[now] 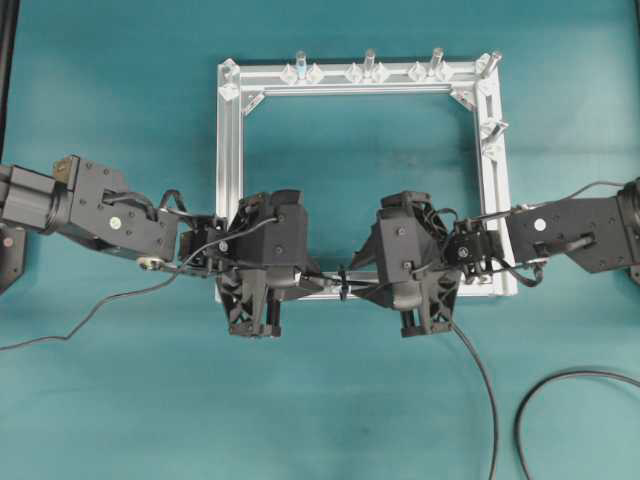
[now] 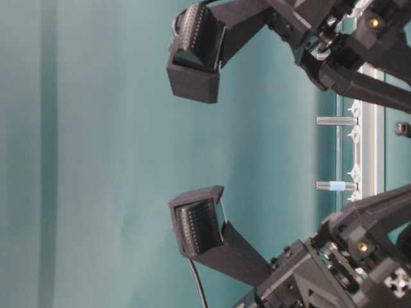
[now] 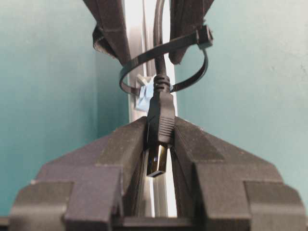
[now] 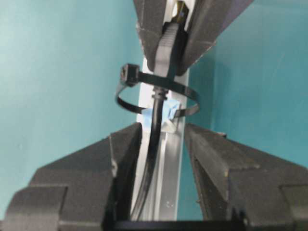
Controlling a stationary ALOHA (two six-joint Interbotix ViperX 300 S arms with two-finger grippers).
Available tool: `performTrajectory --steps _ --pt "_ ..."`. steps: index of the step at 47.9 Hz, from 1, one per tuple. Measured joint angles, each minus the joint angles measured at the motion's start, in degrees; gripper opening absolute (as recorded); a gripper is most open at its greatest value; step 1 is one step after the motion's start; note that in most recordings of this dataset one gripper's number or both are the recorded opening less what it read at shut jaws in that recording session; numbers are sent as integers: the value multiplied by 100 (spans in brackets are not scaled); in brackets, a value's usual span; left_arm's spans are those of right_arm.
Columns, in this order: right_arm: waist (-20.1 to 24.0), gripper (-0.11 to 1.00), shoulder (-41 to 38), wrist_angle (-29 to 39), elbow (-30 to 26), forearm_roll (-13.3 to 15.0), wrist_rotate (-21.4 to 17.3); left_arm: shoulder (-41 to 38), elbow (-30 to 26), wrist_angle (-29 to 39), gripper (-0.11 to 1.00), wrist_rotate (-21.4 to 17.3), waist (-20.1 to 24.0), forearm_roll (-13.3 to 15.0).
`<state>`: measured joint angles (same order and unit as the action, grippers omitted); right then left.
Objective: Insert the wire through the string loop located in the center.
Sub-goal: 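Open the right gripper and pull the plug leftward with the left gripper, then draw the cable further left through the loop with the left gripper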
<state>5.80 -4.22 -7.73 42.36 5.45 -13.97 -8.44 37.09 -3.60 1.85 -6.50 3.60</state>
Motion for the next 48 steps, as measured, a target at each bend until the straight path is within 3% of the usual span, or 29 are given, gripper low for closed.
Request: performTrajectory --steps 30,48 --pt "0 43 633 18 527 0 9 1204 932 686 12 0 9 0" --pt "9 43 835 18 677 0 0 1529 1248 870 12 9 9 0"
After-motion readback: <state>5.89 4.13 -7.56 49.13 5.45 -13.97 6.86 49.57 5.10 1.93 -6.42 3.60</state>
